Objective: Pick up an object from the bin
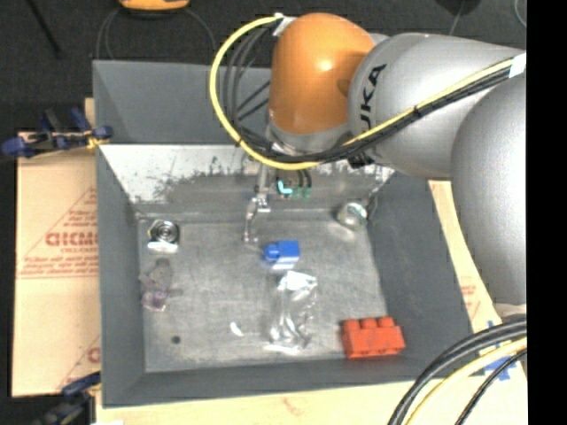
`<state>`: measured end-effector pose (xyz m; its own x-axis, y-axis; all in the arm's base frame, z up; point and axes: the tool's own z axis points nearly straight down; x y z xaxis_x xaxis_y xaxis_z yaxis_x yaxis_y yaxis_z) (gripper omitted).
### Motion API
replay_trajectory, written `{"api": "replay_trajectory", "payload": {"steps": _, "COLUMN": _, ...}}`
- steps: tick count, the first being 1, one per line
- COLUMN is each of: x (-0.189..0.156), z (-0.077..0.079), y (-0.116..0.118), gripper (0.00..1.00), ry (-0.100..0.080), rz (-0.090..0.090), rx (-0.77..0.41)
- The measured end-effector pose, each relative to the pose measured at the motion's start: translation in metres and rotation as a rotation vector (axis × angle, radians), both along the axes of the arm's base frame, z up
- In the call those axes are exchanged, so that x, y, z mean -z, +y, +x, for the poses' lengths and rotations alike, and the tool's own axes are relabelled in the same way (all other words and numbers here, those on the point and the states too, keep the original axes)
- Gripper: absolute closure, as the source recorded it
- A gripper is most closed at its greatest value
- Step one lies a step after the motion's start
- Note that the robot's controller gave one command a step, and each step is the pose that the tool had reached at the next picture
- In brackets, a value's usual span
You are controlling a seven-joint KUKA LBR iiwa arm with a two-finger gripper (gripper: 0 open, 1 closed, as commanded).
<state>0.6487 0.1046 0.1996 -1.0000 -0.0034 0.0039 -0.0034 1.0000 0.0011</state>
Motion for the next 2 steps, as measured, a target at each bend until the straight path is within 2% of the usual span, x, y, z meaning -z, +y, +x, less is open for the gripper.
{"api": "replay_trajectory", "payload": {"steps": 1, "x": 0.104, "z": -0.016, "y": -0.053, "gripper": 0.00, "ry": 0.001, "rz": -0.003, "rx": -0.080}}
{"api": "replay_trajectory", "payload": {"steps": 2, "x": 0.124, "z": -0.038, "y": -0.093, "gripper": 0.00, "ry": -0.023, "rz": 0.005, "rx": -0.162}}
